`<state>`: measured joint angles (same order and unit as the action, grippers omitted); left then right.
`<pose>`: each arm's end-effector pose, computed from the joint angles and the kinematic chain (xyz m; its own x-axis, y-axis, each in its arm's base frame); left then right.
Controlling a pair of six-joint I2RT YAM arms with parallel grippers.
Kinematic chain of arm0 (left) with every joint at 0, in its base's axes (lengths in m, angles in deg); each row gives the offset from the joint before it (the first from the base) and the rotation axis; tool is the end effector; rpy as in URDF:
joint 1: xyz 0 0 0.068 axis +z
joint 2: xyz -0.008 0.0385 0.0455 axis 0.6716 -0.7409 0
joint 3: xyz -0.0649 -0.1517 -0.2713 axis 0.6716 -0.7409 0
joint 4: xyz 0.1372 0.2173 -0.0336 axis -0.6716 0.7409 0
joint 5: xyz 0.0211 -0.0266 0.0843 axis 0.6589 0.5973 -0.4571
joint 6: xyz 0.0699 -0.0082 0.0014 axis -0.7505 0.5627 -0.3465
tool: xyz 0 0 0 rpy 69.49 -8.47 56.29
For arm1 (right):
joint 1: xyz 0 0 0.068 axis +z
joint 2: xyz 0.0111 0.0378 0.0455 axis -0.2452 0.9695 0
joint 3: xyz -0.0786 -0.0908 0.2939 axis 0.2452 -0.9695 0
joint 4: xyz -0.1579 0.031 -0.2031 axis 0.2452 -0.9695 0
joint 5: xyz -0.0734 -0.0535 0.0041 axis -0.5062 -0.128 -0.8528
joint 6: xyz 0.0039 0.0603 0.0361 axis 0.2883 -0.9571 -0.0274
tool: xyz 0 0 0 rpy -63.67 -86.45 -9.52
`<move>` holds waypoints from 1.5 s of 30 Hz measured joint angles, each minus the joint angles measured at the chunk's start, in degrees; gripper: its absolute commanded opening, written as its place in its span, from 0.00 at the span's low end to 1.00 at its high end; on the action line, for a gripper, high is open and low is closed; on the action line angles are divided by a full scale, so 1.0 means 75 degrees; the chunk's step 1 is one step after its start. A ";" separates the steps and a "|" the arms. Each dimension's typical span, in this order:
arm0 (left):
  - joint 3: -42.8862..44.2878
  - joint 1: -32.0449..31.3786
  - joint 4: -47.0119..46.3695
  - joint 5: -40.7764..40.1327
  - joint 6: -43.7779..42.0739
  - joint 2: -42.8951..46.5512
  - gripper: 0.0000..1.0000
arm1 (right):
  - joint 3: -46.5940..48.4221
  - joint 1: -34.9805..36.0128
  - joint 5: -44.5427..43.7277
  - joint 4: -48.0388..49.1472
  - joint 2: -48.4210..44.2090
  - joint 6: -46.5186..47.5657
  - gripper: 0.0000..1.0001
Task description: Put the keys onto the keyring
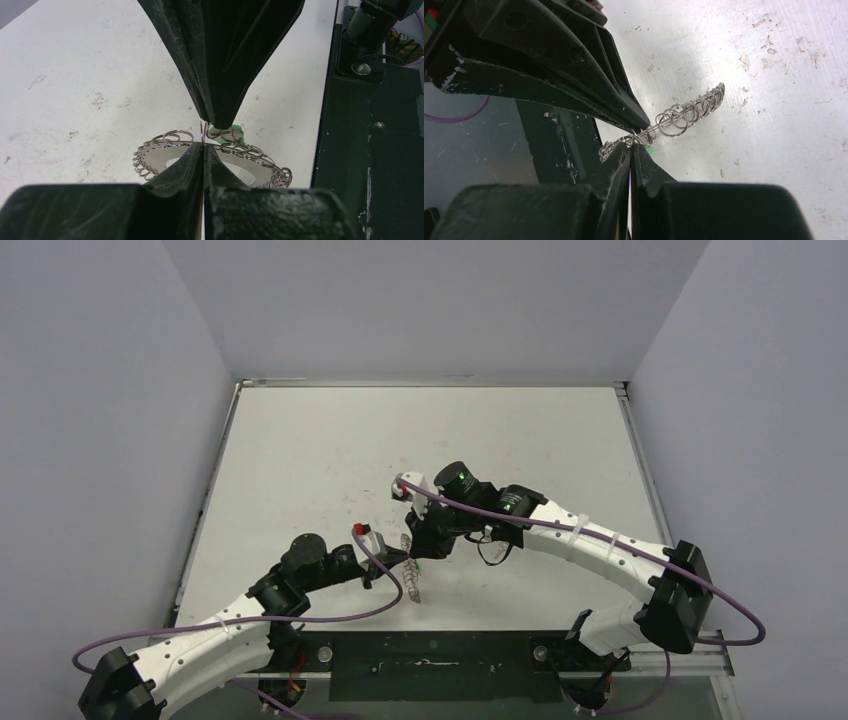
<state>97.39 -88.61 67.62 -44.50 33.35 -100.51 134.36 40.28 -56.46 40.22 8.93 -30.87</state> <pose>0.0887 -0.1252 0.2458 -0.0162 0.1303 -0.9913 0.9357 0.3515 0.0309 0.1530 0.2647 0.3297 -0.4576 -0.5735 -0.6795 -0.8868 0.2389 0.3957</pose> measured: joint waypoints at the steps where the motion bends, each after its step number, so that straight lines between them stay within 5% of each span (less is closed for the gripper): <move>1: 0.0000 0.0000 0.0003 -0.0003 0.0000 0.0006 0.00 | 0.0015 0.0000 -0.0055 0.0000 0.0000 -0.0020 0.00; 32: 0.0000 0.0000 0.0047 -0.0096 0.0000 0.0093 0.00 | -0.0076 -0.0020 -0.0714 0.0090 -0.0023 -0.0356 0.00; 37: 0.0000 0.0000 0.0055 -0.0128 0.0000 0.0093 0.00 | -0.0195 -0.0067 -0.0775 0.0163 -0.0035 -0.0423 0.23; 41: 0.0000 0.0000 0.0052 -0.0122 0.0003 0.0093 0.00 | -0.0323 -0.0073 -0.0895 0.0239 -0.0070 -0.0466 0.54; 45: 0.0000 0.0000 0.0050 -0.0122 0.0003 0.0096 0.00 | -0.0659 -0.0105 -0.0962 0.0458 -0.0414 -0.0376 0.66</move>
<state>97.39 -88.61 67.99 -45.42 33.38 -99.79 129.42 39.50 -63.68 43.65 5.82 -33.69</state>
